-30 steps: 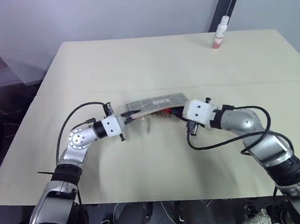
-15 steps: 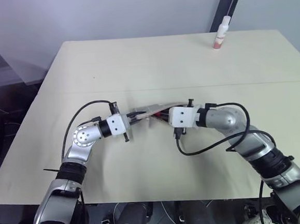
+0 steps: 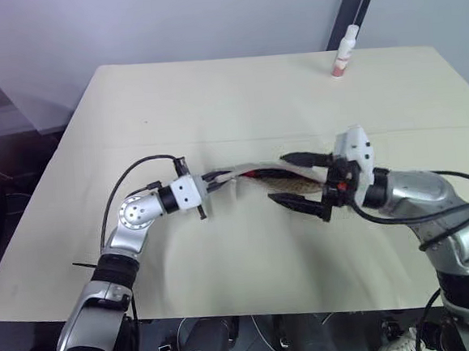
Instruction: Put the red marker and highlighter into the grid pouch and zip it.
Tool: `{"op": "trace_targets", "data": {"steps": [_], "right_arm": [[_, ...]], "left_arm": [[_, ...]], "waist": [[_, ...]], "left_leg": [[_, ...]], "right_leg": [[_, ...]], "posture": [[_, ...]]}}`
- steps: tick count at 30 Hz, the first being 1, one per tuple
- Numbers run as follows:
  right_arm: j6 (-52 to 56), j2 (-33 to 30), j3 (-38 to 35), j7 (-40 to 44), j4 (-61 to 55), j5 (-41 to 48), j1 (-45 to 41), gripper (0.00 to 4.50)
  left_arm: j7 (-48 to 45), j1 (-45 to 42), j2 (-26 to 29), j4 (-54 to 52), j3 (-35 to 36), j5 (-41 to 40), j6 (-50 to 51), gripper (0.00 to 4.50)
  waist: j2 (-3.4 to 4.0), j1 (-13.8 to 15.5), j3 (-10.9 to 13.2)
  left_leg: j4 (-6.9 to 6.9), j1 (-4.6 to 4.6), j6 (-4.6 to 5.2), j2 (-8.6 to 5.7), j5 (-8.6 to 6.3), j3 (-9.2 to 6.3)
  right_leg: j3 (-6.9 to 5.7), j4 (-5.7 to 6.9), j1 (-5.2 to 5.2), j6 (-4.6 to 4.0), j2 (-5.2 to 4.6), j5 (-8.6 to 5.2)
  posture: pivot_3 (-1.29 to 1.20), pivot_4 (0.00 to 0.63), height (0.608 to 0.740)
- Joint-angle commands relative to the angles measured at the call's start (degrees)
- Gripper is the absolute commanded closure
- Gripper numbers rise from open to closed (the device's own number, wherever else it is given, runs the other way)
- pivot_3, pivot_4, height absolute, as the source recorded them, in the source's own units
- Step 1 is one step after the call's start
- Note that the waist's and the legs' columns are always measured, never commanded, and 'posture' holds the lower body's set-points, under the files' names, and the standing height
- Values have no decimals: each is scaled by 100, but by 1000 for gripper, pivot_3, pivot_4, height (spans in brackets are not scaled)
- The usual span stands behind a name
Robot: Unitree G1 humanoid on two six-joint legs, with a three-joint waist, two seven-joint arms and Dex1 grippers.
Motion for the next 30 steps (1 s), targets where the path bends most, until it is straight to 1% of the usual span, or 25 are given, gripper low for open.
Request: {"op": "trace_targets", "data": {"steps": [1, 3, 5, 6, 9, 10, 13, 14, 17, 18, 20, 22, 25, 26, 27, 30], "right_arm": [[167, 227, 344, -350, -11, 42, 367, 35], [-81, 242, 736, -400, 149, -387, 530, 35], [-112, 386, 926, -545, 317, -497, 513, 35], [-243, 439, 1087, -648, 480, -746, 448, 35], [-697, 872, 1400, -1047, 1120, -1355, 84, 35], [-744, 1201, 1406, -1182, 1305, -1318, -94, 35], [-799, 1845, 1395, -1402, 1671, -1284, -456, 35], [-823, 1966, 1407, -1469, 1795, -1356, -563, 35], [-860, 2152, 1411, -1551, 2041, -1464, -766, 35], [-850, 2213, 1372, -1567, 2107, -1437, -813, 262], [-758, 2284, 1350, -1518, 2102, -1334, -827, 907], [-723, 2298, 1357, -1490, 2070, -1325, -810, 1877], [-706, 2135, 1363, -1474, 1984, -1436, -699, 3418], [-731, 2028, 1303, -1444, 1964, -1455, -656, 3978], [-722, 1936, 1183, -1445, 1942, -1423, -616, 4442], [-715, 1637, 1034, -1385, 1822, -1413, -485, 4482]], "left_arm": [[219, -144, 8, -238, -112, 339, -266, 4500], [318, -170, 71, -208, -178, 568, -455, 4500], [437, -221, 143, -161, -213, 765, -624, 4500], [489, -245, 164, -136, -219, 831, -696, 4500], [603, -338, 228, -32, -257, 1033, -903, 4500], [642, -363, 232, 3, -269, 1080, -940, 4500], [748, -385, 234, 84, -312, 1196, -1037, 4500], [780, -374, 232, 97, -335, 1227, -1065, 4500], [856, -360, 250, 113, -387, 1277, -1119, 4500], [878, -357, 257, 117, -391, 1276, -1117, 4500], [935, -348, 259, 115, -382, 1264, -1079, 4500], [967, -342, 264, 109, -389, 1255, -1060, 4500], [1005, -323, 297, 149, -397, 1239, -1034, 4500], [1047, -316, 313, 191, -377, 1245, -1036, 4500], [1084, -312, 335, 244, -360, 1257, -1057, 4500], [1141, -289, 372, 331, -329, 1252, -1055, 4500]], "waist": [[0, -6, 0], [1, -13, 0], [1, -19, 0], [2, -17, 0], [3, -11, 0], [2, -12, 0], [3, -15, 0], [3, -14, 0], [3, 7, 0], [3, 7, 0], [3, 2, 0], [3, -6, 0], [4, -13, 0], [4, -12, 0], [4, -10, 0], [4, -5, 0]], "left_leg": [[0, -1, 0, 0, 0, 1], [0, 0, 0, -1, 0, 5], [0, 0, 0, -1, 0, 7], [1, 0, 0, -1, 0, 7], [2, 2, -1, 0, 0, 7], [2, 2, -2, 0, 0, 7], [1, 2, -3, 0, 2, 7], [-1, 3, -3, 0, 2, 6], [-4, 1, -2, -3, 2, 5], [-4, 1, -2, -5, 2, 5], [-4, 1, -2, -6, 2, 5], [-3, 1, -3, -5, 2, 5], [-3, 3, -3, -3, 2, 5], [-3, 3, -3, -3, 2, 5], [-3, 3, -3, -3, 2, 5], [-3, 2, -3, -3, 2, 5]], "right_leg": [[0, 0, 0, 0, -1, 0], [0, -2, 0, 0, -4, 0], [0, -3, 0, -1, -5, 0], [0, -3, -1, -1, -4, 0], [0, -2, 0, -1, -1, 0], [0, -2, 0, -1, -1, 1], [0, 0, -4, 6, 1, 5], [0, 0, -5, 18, 3, 12], [0, 0, -8, 20, 3, 15], [0, 0, -8, 19, 3, 15], [0, -1, -7, 16, 3, 17], [0, 0, -7, 15, 3, 18], [0, 3, -8, 14, 6, 18], [0, 4, -9, 14, 6, 18], [0, 4, -10, 14, 6, 18], [0, 3, -9, 14, 5, 18]], "posture": [[0, 150, 740], [0, 150, 740], [0, 150, 740], [0, 150, 740], [0, 150, 740], [0, 150, 740], [0, 150, 740], [0, 150, 740], [0, 150, 740], [0, 150, 740], [0, 150, 740], [0, 150, 740], [0, 150, 740], [0, 150, 740], [0, 150, 740], [0, 150, 740]]}}
